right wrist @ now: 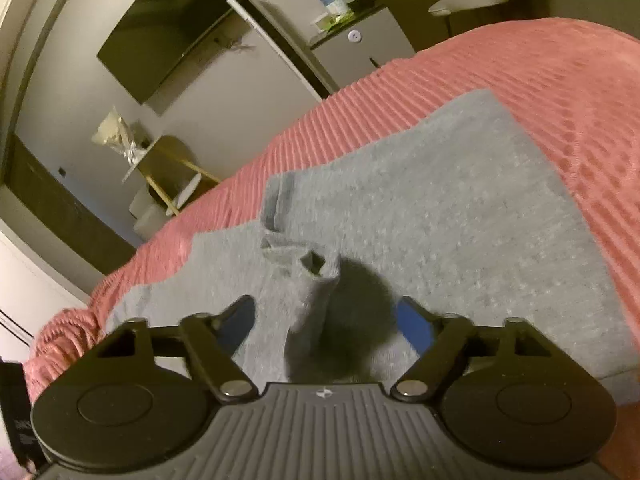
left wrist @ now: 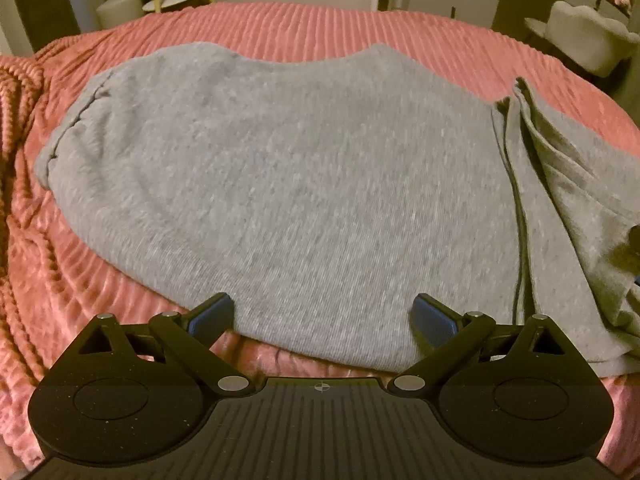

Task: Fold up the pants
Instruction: 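Grasp the folded pants fabric again with the right tool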

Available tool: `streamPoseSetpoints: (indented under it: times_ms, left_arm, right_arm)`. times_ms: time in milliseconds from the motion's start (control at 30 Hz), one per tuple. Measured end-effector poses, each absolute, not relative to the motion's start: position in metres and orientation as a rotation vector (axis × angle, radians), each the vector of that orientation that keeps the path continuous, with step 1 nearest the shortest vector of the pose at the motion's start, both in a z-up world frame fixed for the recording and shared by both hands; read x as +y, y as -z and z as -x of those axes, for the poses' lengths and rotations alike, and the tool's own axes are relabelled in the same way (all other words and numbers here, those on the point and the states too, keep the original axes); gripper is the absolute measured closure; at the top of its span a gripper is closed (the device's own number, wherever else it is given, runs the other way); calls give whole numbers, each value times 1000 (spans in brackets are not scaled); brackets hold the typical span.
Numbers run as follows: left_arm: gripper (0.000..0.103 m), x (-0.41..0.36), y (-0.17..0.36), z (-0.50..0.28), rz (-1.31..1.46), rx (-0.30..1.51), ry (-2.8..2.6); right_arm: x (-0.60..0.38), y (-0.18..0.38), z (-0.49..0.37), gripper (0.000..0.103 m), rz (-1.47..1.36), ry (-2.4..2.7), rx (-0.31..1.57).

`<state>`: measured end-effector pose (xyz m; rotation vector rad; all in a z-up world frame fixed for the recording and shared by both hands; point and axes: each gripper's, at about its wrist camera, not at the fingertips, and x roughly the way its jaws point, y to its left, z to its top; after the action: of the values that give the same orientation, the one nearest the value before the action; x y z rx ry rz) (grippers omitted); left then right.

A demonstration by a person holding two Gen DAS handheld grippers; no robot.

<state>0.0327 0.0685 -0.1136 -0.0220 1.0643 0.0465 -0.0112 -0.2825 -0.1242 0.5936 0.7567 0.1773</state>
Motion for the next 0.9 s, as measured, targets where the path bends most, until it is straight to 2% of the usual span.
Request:
streamPoseSetpoints:
  times_ms: [33, 100, 167, 267, 367, 733, 833, 900]
  left_arm:
    - [3, 70, 114, -33, 22, 1067, -46]
    - [3, 71, 115, -34, 31, 1074, -46]
    - [3, 72, 115, -34, 40, 1079, -46]
    - [3, 72, 115, -35, 46, 1083, -44]
    - [3, 73, 116, -34, 49, 1086, -44]
    - [3, 74, 117, -36, 72, 1098, -39]
    - [3, 76, 117, -36, 82, 1098, -41]
    - [3, 77, 116, -35, 94, 1092, -41]
  right_arm:
    - [-279, 125, 10, 53, -577, -172, 768]
    - [-275, 129, 7, 61, -559, -161, 789]
    - [-275, 132, 10, 79, -558, -160, 789]
    - [-277, 133, 14, 88, -559, -156, 769]
    - [-278, 129, 16, 94, -562, -154, 752]
    - [-273, 131, 12, 90, -553, -157, 749]
    - [-268, 127, 15, 98, -512, -178, 732]
    - [-260, 118, 20, 98, -472, -203, 704]
